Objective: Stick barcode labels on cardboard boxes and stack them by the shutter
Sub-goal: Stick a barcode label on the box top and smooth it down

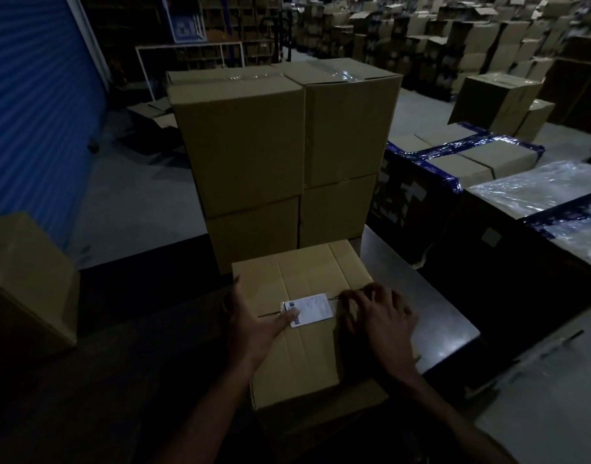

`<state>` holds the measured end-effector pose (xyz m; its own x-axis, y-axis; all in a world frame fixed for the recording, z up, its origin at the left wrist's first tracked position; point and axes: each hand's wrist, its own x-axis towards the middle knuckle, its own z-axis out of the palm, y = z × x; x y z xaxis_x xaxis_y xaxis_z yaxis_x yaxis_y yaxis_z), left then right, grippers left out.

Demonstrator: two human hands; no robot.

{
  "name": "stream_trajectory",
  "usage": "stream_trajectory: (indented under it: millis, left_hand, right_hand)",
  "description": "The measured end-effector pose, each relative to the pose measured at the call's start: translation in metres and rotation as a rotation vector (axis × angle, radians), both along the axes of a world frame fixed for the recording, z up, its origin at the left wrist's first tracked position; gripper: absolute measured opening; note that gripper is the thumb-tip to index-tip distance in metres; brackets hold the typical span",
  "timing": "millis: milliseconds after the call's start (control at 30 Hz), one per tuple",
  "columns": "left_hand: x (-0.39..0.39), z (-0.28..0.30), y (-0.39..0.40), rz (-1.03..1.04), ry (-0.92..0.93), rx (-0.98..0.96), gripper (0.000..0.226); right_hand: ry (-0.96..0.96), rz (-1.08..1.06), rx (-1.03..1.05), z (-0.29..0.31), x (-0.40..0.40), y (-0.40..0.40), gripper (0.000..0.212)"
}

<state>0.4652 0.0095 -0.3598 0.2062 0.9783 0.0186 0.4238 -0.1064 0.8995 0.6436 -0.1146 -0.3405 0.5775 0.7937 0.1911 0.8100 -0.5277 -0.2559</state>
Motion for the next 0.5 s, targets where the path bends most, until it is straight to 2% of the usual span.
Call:
stream_trajectory:
  millis: [100,233,367,500]
  left_hand:
    - [0.004,-0.005,0.001,0.039,-0.041,-0.043,0.121]
    - [0.010,-0.022,-0.013,0.189,-0.051,-0.040,0.106]
    - [0.023,-0.033,-0.061,0.264,-0.044,0.005,0.094]
    - [0.025,-0.030,-0.088,0.279,-0.041,0.011,0.100]
  right_hand:
    - [0.007,-0.018,-0.003,-0.005,-0.007,-0.005,0.043]
    - [0.008,0.040,0.036,-0.004,0.010,0.009,0.039]
    - [0.018,0.231,0.008,0.006,0.050,0.025,0.036]
    - [0.070,0.401,0.016,0.017,0.078,0.032,0.043]
